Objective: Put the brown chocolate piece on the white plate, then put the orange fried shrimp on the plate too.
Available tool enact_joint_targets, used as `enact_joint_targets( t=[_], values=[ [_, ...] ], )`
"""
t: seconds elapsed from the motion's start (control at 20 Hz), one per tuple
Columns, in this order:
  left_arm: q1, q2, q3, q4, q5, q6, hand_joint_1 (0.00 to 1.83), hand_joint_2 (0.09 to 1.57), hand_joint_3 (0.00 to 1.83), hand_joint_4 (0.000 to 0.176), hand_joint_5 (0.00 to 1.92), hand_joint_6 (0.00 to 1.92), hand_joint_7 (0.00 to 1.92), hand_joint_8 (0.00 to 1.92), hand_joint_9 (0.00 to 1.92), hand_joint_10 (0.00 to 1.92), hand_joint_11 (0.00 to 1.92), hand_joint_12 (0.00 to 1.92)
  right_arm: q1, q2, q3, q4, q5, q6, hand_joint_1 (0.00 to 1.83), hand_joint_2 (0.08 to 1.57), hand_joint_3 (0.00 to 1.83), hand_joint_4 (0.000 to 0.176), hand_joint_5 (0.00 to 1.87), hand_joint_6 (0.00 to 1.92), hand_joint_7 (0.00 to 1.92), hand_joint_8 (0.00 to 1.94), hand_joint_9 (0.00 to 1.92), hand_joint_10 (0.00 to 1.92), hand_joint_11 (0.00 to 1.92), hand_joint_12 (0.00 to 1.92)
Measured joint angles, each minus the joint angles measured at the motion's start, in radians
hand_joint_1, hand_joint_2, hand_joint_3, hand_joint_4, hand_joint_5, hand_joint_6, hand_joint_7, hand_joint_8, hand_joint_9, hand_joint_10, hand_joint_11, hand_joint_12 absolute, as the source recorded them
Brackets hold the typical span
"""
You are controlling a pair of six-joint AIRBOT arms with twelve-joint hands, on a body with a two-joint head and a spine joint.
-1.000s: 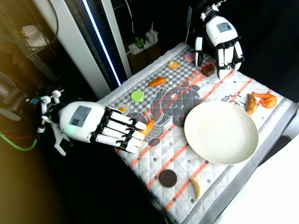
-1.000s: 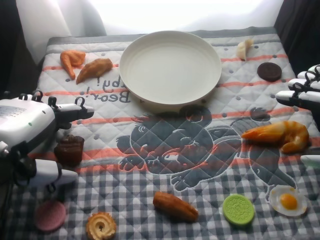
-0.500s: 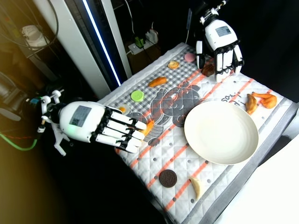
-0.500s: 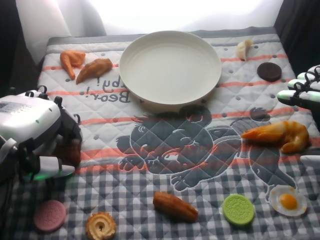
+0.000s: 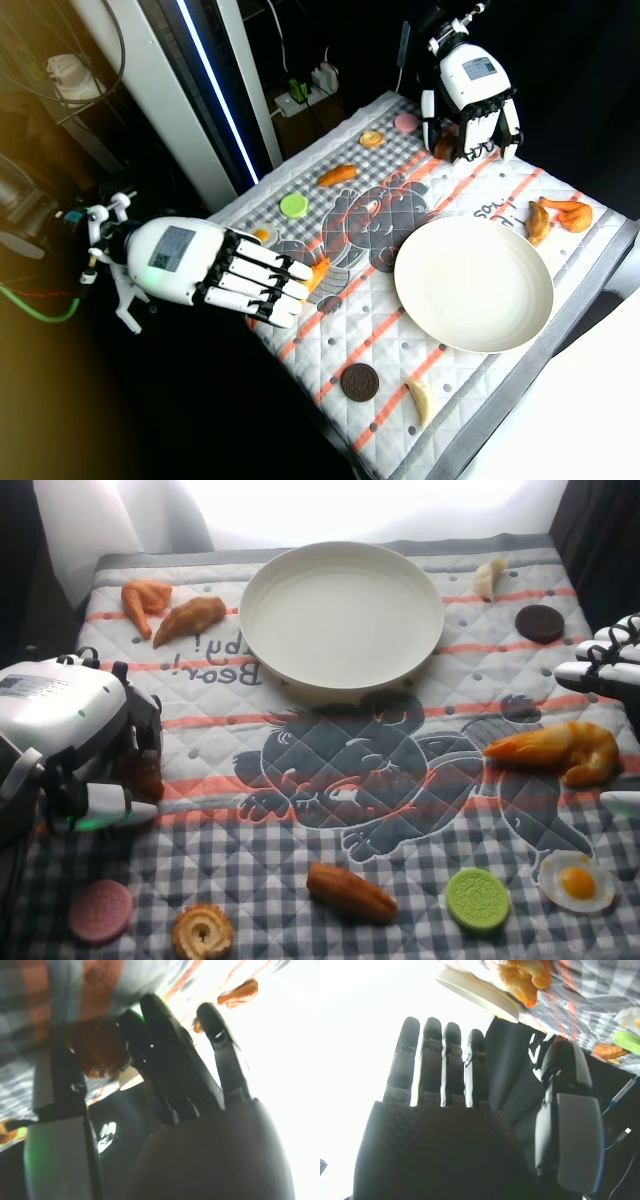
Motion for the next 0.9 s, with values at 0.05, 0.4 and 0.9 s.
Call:
enact_joint_targets(
  t=[0.05,0.4,0.9],
  values=[
    [-0.006,0.000,0.000,-0.003,0.002,0.000,1.28,1.05,0.00,0.000,1.02,0.79,1.25,0.68,1.26,0.06,0.32,0.61,0.000,0.000,0.000,0.000,0.000,0.000,0.56,1.10,0.00,0.030,0.36,0.00,0.34,0.00,0.30,0.00,0.03,0.60],
    [-0.116,0.005,0.018,0.060,0.065,-0.017,1.24,1.07,0.00,0.000,1.00,0.93,1.16,0.73,1.16,0.00,0.58,0.62,0.000,0.000,0.000,0.001,0.000,0.001,0.51,1.11,0.00,0.056,0.35,0.00,0.33,0.00,0.30,0.00,0.03,0.60],
    [-0.375,-0.127,0.190,0.132,0.211,-0.018,1.19,1.03,0.00,0.000,1.16,0.68,0.82,1.62,0.87,1.80,0.94,1.83,0.000,0.000,0.001,0.002,0.000,0.001,0.52,1.11,0.00,0.044,0.36,0.00,0.34,0.00,0.31,0.00,0.05,0.59]
  ],
)
